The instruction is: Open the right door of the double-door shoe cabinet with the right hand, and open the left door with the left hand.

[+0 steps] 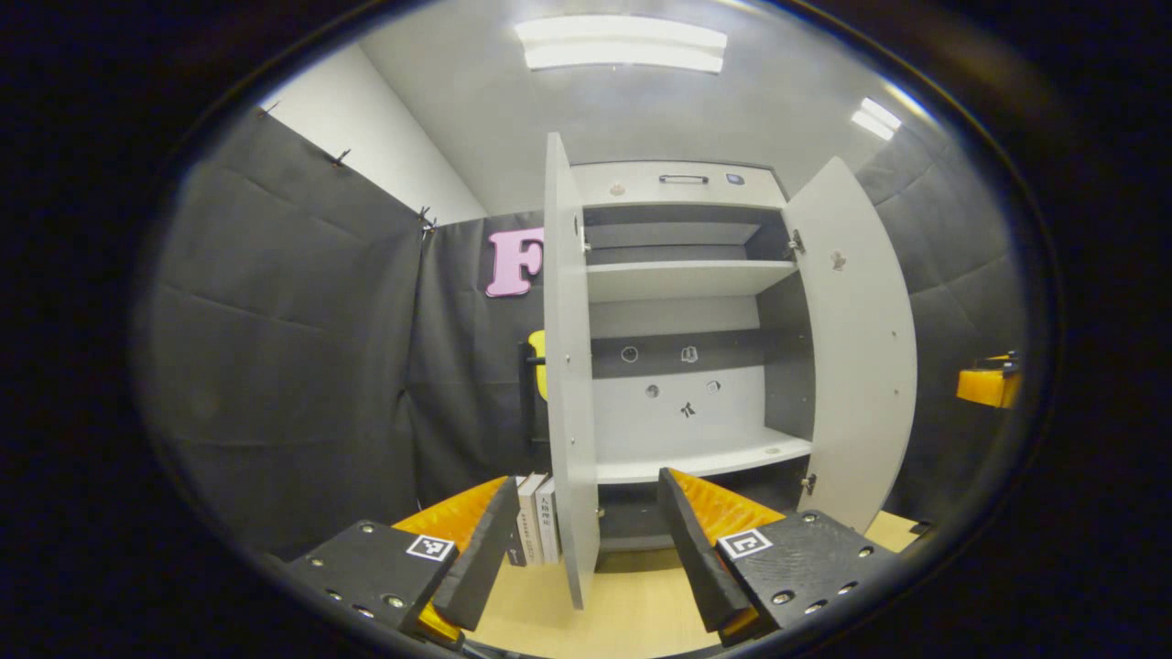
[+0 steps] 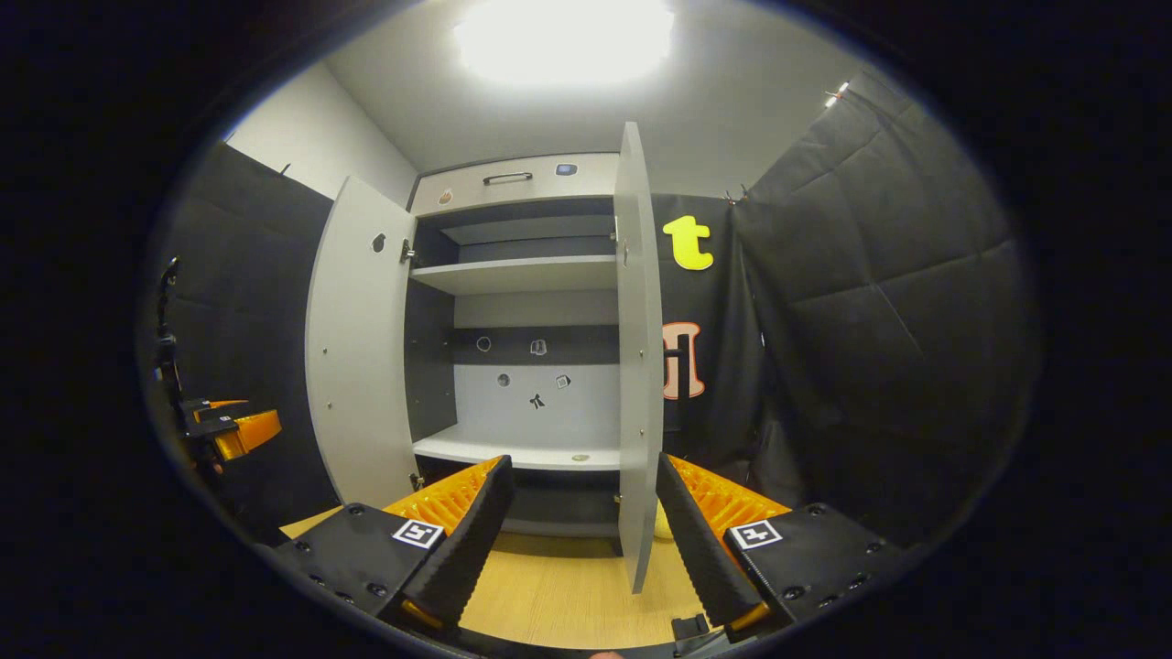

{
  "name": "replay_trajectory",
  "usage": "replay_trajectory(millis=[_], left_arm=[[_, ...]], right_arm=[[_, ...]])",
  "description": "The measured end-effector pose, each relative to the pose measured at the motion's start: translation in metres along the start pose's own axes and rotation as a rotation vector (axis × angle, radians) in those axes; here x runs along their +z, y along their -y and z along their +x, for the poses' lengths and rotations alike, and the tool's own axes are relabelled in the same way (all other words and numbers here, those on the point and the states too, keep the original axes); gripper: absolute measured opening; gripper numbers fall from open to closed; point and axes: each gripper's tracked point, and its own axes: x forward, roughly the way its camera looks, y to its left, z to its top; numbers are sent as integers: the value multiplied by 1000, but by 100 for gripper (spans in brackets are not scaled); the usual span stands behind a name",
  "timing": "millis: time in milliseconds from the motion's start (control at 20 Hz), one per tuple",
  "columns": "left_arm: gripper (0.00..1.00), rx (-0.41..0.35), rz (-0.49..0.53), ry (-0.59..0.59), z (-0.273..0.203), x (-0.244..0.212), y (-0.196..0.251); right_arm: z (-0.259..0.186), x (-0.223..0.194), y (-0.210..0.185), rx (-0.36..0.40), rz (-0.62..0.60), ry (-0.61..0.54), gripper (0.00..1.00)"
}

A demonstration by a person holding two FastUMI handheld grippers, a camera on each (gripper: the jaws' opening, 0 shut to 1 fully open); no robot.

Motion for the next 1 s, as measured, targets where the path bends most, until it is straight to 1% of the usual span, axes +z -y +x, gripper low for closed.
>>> replay_trajectory(millis=[400,750,1000], left_arm=[[89,18,12,25,-1,5,-8],[89,22,30,50,0,8,-10],[89,32,24,54,0,8,-12]], right_arm=[[1,5,2,-22,16,28,97],[2,6,1,-24,16,32,97],[1,9,0,-27,10,43,97]])
